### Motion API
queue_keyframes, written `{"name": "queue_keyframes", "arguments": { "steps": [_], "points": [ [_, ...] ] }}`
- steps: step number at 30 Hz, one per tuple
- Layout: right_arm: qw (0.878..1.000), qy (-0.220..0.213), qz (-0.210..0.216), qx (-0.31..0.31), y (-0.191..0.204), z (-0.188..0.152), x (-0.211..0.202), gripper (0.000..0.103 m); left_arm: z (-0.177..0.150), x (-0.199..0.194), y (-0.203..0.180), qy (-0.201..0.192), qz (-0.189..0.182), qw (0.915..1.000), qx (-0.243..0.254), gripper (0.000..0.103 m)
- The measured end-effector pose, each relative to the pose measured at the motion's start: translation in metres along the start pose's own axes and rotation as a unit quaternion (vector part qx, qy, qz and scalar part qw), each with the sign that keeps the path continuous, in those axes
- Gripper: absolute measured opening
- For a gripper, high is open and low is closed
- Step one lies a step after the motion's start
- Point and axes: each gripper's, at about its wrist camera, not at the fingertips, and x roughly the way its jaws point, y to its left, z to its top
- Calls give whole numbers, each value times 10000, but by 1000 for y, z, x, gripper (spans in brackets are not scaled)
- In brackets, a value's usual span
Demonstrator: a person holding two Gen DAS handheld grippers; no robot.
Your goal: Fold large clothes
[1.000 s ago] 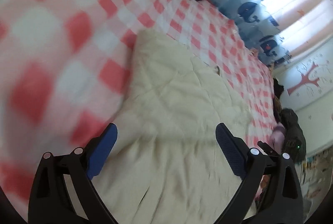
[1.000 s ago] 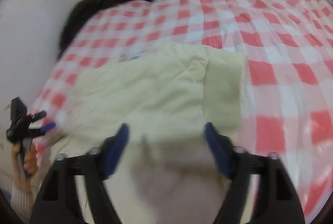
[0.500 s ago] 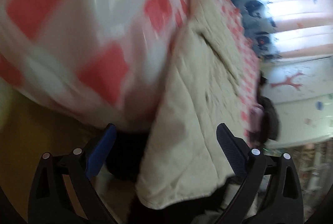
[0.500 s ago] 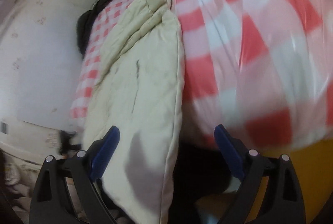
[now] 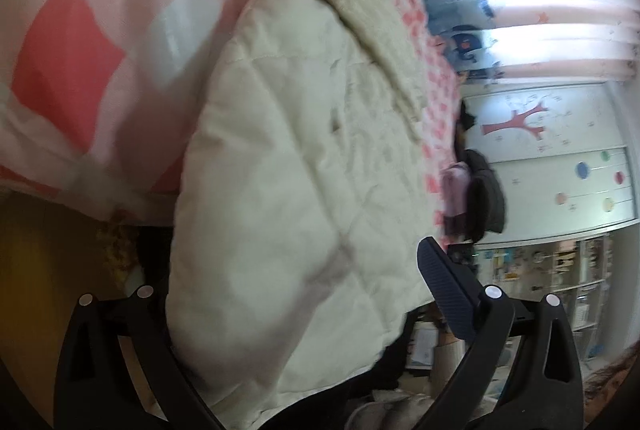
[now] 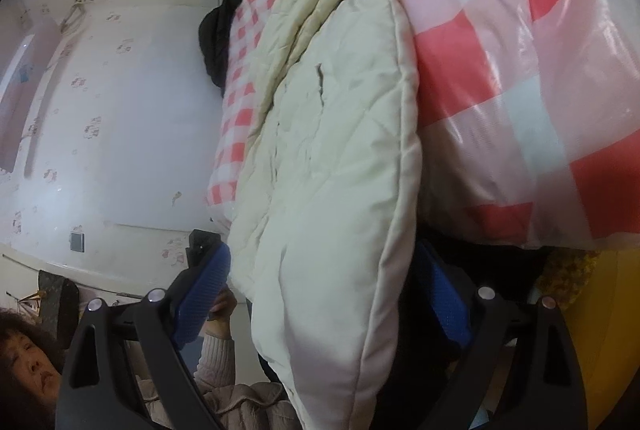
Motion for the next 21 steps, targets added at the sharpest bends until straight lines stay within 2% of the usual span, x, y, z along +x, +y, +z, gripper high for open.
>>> {"name": "queue_keyframes", "arguments": {
  "steps": [1,2,3,5,6,8,9,10,11,16,19,21],
  "points": [
    [10000,-47,19,2,0,-1,1,55,0,1,1,35,56,10000,-16,94],
    [10000,-84,-47,9,-1,-2,0,48,-2,2,3,77,130,9999,-58,94],
    [9999,-94,-82,-11,-1,-2,2,37,-4,3,6,75,138,9998,-84,94],
    [9999,-119,-38,-27,-2,-2,3,32,-6,1,5,1,156,9999,-45,90],
    [9998,-168,-8,-51,-1,-2,3,30,-7,-1,2,-99,218,9997,-5,83],
    [9996,-261,92,-67,2,-2,3,28,-8,0,-3,-36,224,9997,-3,40],
    [9992,-330,188,-136,7,-1,3,26,-9,-1,-7,-53,200,9998,4,31],
    [9986,-410,250,-229,13,-1,1,24,-9,-3,-11,-89,197,9997,67,15],
    [9980,-477,298,-290,18,0,-1,24,-9,-9,-20,-181,171,9995,185,10],
    [9919,-934,551,-654,56,1,-20,21,-17,-41,-64,-389,-35,9973,615,6],
    [9902,-892,650,-860,72,-7,-34,21,-32,-57,-81,-302,-84,9950,943,6],
    [9912,-671,575,-989,76,-16,-37,21,-43,-62,-79,-85,-14,9936,1125,8]
  ]
}}
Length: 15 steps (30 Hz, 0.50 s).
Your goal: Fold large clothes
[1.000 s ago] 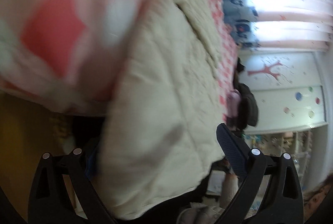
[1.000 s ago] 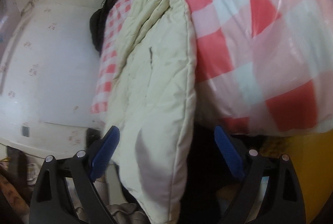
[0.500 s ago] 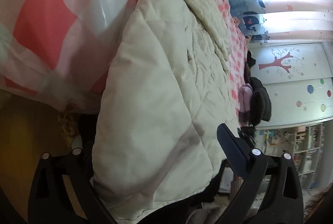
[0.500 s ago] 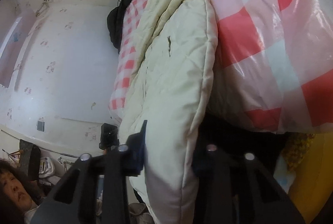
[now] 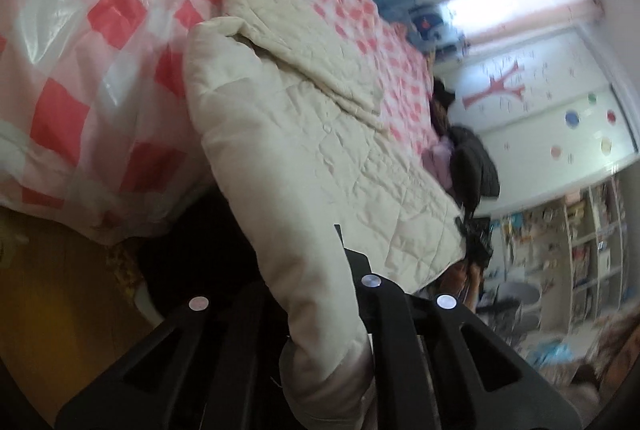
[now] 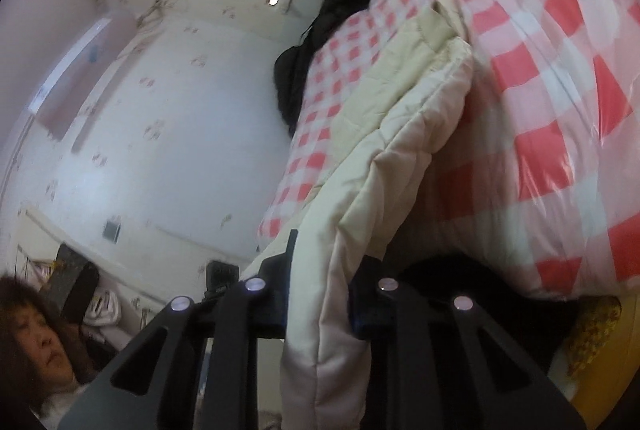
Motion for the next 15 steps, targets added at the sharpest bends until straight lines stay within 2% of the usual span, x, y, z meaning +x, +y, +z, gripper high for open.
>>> {"name": "queue_keyframes", "arguments": {
  "steps": [1,3,4,5,6,9,15],
  "points": [
    [9998,150,-89,-15,-1,-4,-1,22,-5,1,5,98,49,9999,23,12],
    [9980,523,-329,106,-17,-14,3,32,-13,6,26,304,59,9993,-210,42],
    [9968,648,-403,232,-27,-18,5,41,-17,7,39,303,59,9988,-370,68],
    [9958,734,-411,368,-39,-23,5,46,-19,8,49,237,95,9986,-463,81],
    [9953,772,-378,455,-47,-25,4,52,-22,7,63,124,50,9978,-644,84],
    [9943,739,-201,740,-71,-28,5,55,-25,10,91,24,-452,9936,-1038,88],
    [9931,829,-54,828,-81,-31,13,56,-27,36,89,244,-473,9938,-981,90]
  ]
}}
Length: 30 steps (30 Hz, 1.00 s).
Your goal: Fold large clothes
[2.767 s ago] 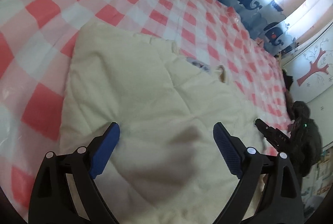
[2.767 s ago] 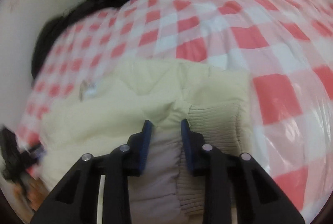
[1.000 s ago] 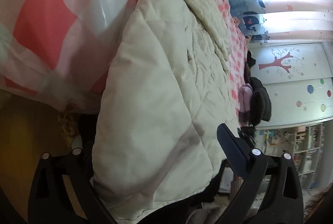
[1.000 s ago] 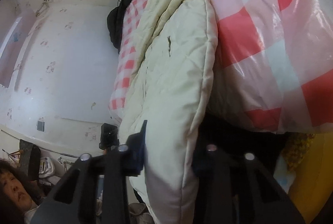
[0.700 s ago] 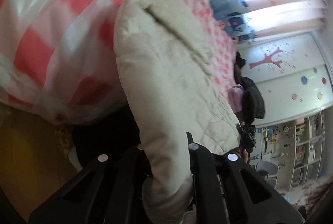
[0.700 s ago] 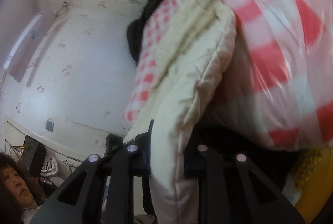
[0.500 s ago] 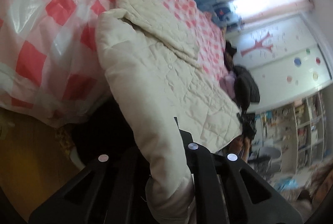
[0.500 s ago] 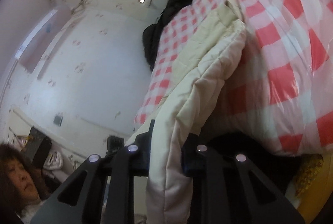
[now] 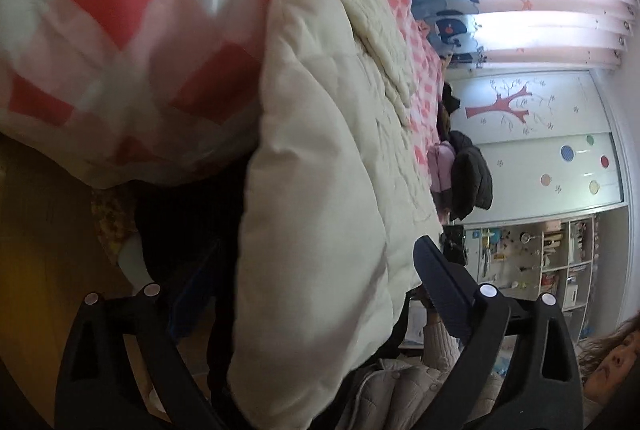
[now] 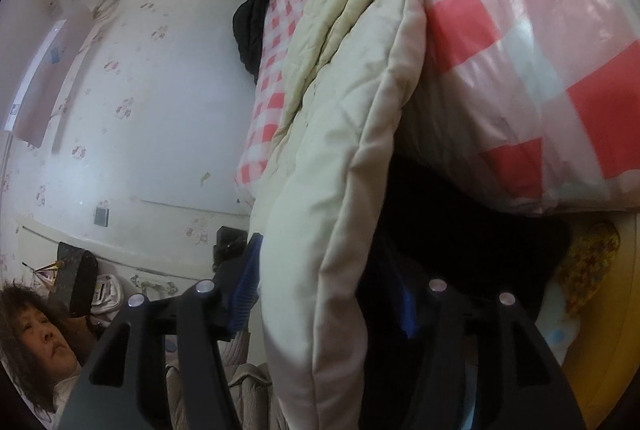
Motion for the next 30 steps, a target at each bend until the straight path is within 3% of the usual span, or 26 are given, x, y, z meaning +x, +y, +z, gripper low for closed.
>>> {"name": "queue_keyframes", "arguments": {
  "steps": [6,7,8,10,11,14,17,23,27,30],
  "points": [
    [9996,-172,189,-132,7,-2,-1,56,-1,10,-20,-179,122,9994,256,90],
    [9995,-211,175,-153,8,-2,-2,56,-2,9,-23,-235,228,9990,299,86],
    [9994,-239,160,-197,9,-3,-3,56,-1,9,-25,-233,290,9988,328,78],
    [9992,-274,-1,-299,12,-5,-2,33,-3,10,-28,-189,444,9981,386,64],
    [9990,-277,-99,-333,12,-5,-1,29,-3,11,-28,-170,498,9977,438,51],
    [9985,-354,-142,-380,12,-9,0,24,-6,11,-33,-157,612,9961,614,26],
    [9981,-451,-49,-428,16,-10,0,22,-8,6,-44,-285,561,9952,752,14],
    [9951,-660,273,-684,34,-11,-12,22,-15,-14,-80,-481,256,9906,1258,9],
    [9959,-472,161,-751,34,-14,-14,22,-19,-12,-77,-202,375,9890,1418,9],
    [9981,-299,99,-530,22,-15,-12,29,-19,-5,-55,-5,325,9933,1113,23]
  ]
}}
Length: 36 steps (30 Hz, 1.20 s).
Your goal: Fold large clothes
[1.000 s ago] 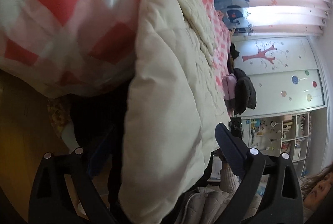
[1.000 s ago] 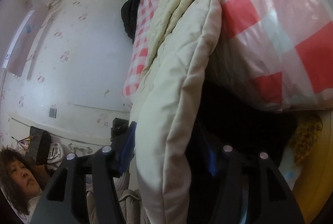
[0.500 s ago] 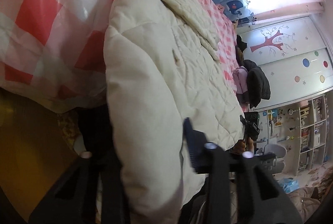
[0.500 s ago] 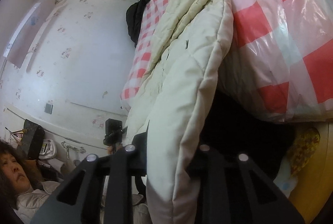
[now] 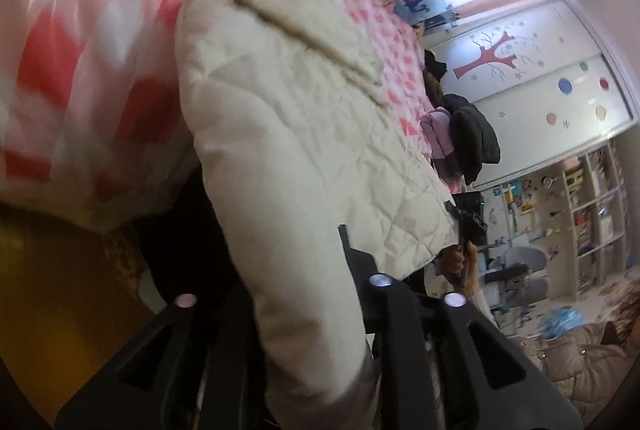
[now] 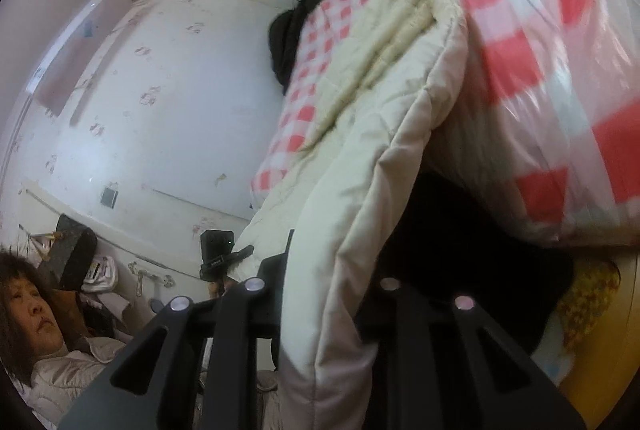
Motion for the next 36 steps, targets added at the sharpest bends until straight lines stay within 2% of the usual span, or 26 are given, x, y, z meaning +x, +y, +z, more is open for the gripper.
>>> {"name": "queue_keyframes", "arguments": {
  "steps": [1,2,4,9,10,12,13,14,17,21,26,32,36],
  "points": [
    [10000,56,-45,68,-6,-1,1,32,-2,3,7,25,-15,9999,-102,40],
    [9999,90,-30,131,-9,-2,1,34,-3,4,14,7,10,9997,-224,65],
    [9997,148,22,179,-14,-4,2,37,-6,5,23,-82,29,9991,-406,79],
    [9997,85,71,226,-18,-5,5,37,-5,16,23,-38,3,9991,-423,80],
    [9998,68,74,187,-17,-6,6,32,-4,17,20,-54,23,9993,-368,80],
    [10000,9,22,82,-12,-7,7,29,-3,18,13,-66,75,9996,-279,67],
    [10000,-19,18,44,-10,-8,7,27,-4,19,11,-57,109,9997,-219,44],
    [10000,-63,19,5,-8,-8,6,26,-4,19,8,-36,122,9998,-148,28],
    [9998,-168,97,-50,-4,-8,4,23,-3,11,-3,-236,95,9997,12,14],
    [9980,-392,471,-121,5,-7,-1,23,-2,-4,-16,-504,-39,9986,156,9],
    [9965,-481,638,-246,16,-7,-6,23,-4,-16,-28,-587,-164,9975,353,9],
    [9949,-623,788,-93,6,-8,-11,23,-3,-21,-3,-700,-443,9965,-61,8],
    [9917,-782,1013,-114,11,3,-12,23,5,-30,-7,-939,-535,9940,-150,8]
  ]
}}
